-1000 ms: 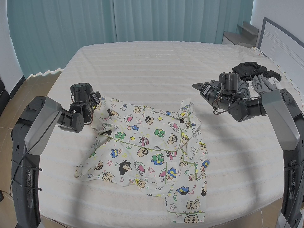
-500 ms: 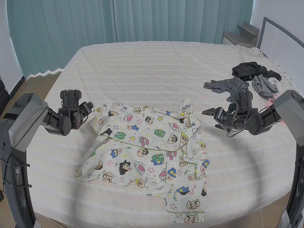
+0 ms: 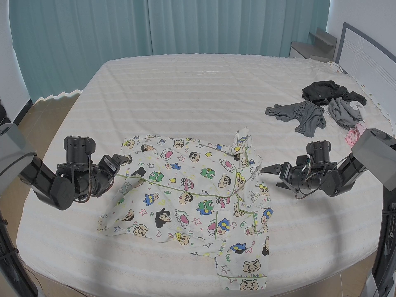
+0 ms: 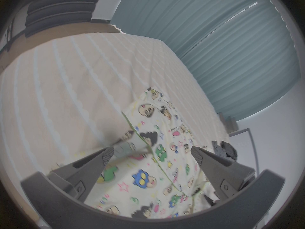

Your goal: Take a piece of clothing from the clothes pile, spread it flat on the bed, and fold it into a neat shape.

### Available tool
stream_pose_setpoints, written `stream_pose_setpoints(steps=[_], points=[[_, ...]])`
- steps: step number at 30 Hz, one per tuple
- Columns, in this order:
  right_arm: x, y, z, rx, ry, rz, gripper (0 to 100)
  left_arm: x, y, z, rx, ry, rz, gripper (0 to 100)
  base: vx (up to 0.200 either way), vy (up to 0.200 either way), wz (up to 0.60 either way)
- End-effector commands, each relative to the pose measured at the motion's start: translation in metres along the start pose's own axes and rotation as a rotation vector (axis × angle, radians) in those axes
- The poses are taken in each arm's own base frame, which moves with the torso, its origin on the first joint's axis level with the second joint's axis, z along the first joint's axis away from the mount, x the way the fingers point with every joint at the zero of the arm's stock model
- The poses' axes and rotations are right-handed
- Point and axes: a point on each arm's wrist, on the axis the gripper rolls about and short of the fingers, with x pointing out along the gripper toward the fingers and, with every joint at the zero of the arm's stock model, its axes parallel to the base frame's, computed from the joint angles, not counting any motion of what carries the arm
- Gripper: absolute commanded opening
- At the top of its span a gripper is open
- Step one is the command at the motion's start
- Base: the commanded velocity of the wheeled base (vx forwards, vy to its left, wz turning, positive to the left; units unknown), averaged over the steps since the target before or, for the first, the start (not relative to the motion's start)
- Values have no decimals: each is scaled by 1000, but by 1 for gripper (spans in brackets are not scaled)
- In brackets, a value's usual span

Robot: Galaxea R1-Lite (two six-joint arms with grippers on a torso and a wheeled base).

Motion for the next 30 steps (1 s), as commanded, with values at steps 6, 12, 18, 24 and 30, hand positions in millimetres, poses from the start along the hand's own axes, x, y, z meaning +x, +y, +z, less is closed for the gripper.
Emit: stream_pose_setpoints(steps=[6, 12, 18, 24, 30], points=[[21, -9, -12, 3, 48, 3, 100, -30, -1, -32, -79, 31, -111, 100, 0, 0, 0], [26, 1, -15, -16, 57, 23, 100, -45, -5, -27, -131, 8, -153, 100, 0, 0, 0], [33, 2, -21, -19, 77, 25, 100, -53, -4, -27, -140, 4, -157, 100, 0, 0, 0], [34, -1, -18, -2, 76, 15, 0, -53, -2, -28, -143, 5, -151, 100, 0, 0, 0], [28, -11, -11, 68, 58, -7, 0, -56, -4, -27, -172, 2, -160, 100, 0, 0, 0]])
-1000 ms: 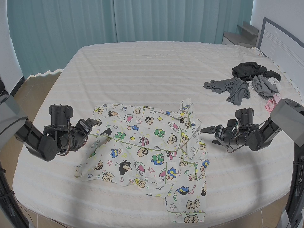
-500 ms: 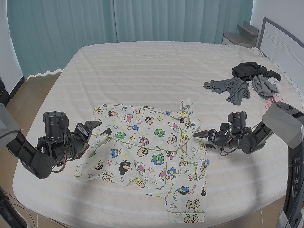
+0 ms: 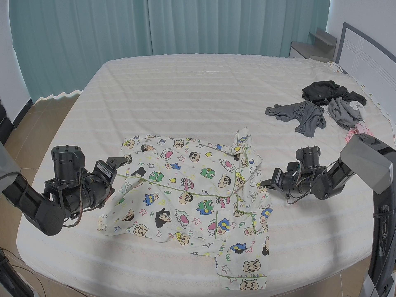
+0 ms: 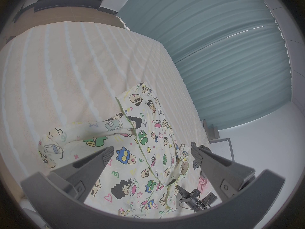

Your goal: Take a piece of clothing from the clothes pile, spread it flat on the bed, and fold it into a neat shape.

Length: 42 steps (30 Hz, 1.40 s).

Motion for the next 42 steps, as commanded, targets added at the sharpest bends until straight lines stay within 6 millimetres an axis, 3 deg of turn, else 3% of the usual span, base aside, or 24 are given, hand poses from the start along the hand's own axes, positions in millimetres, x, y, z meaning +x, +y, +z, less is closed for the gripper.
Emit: stream_pose_setpoints(steps=[1, 6, 22, 38, 42], points=[[-2, -5, 3, 15, -8, -8, 0, -3, -2, 1, -4, -6, -10, 100, 0, 0, 0], [-8, -10, 7, 29, -23, -17, 0, -7, -1, 1, -2, -10, -20, 100, 0, 0, 0], [-75, -40, 41, 96, -174, -92, 0, -5, 10, 6, 25, -47, -12, 100, 0, 0, 0], [-103, -64, 60, 120, -263, -131, 0, -3, 12, 5, 28, -38, -1, 100, 0, 0, 0], [-111, -72, 64, 125, -298, -138, 0, 3, 21, 1, 55, -21, 35, 100, 0, 0, 0]])
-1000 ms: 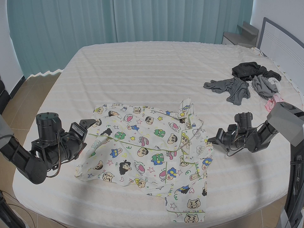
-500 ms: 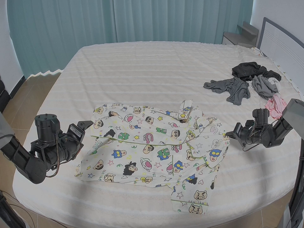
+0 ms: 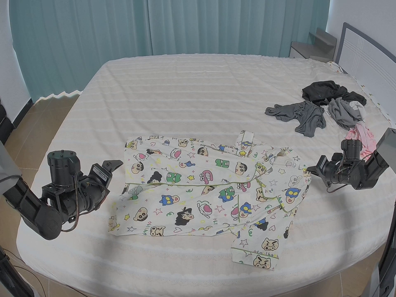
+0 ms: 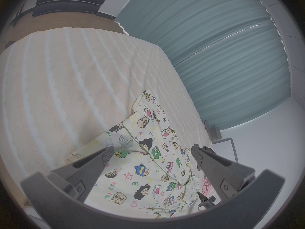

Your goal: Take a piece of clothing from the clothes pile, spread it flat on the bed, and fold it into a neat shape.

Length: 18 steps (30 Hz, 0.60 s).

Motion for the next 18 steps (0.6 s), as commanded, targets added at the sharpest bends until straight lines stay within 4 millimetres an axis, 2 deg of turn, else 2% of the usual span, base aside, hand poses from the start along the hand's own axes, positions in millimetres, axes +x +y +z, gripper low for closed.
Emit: stream_pose_setpoints(steps=[1, 3, 4, 11, 14, 18], points=[[-4, -7, 5, 8, -21, -8, 0, 6, 9, -5, 23, 20, 34, 100, 0, 0, 0], [-6, -10, 6, 13, -25, -14, 0, 7, 12, -7, 36, 33, 47, 100, 0, 0, 0], [-5, -11, 6, 15, -24, -14, 100, 7, 13, -8, 38, 35, 51, 100, 0, 0, 0], [-23, -6, -1, 17, -25, -5, 100, 1, 22, -15, 68, 130, 54, 100, 0, 0, 0], [-40, -2, -18, 7, -32, 14, 100, 1, 26, -19, 71, 187, 46, 100, 0, 0, 0], [-58, 4, -40, -19, -57, 64, 100, 12, 36, -22, 126, 207, 81, 100, 0, 0, 0]])
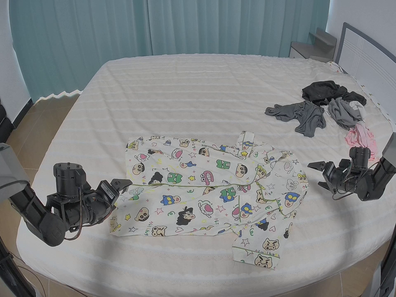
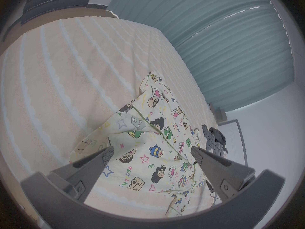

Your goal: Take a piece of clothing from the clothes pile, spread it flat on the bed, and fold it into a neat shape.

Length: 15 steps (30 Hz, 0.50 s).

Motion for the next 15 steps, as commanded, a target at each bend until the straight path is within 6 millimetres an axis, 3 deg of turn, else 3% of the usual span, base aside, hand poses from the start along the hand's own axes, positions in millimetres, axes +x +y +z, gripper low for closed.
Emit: stream_pose_setpoints(steps=[1, 8, 15], points=[[-33, 15, -29, -36, -27, 73, 100, 17, 17, -7, 45, 59, 55, 100, 0, 0, 0], [-43, 20, -50, -66, -67, 153, 100, 33, 31, -6, 34, 71, 106, 100, 0, 0, 0], [-44, 21, -51, -67, -66, 159, 100, 37, 39, -2, 51, 65, 127, 100, 0, 0, 0]])
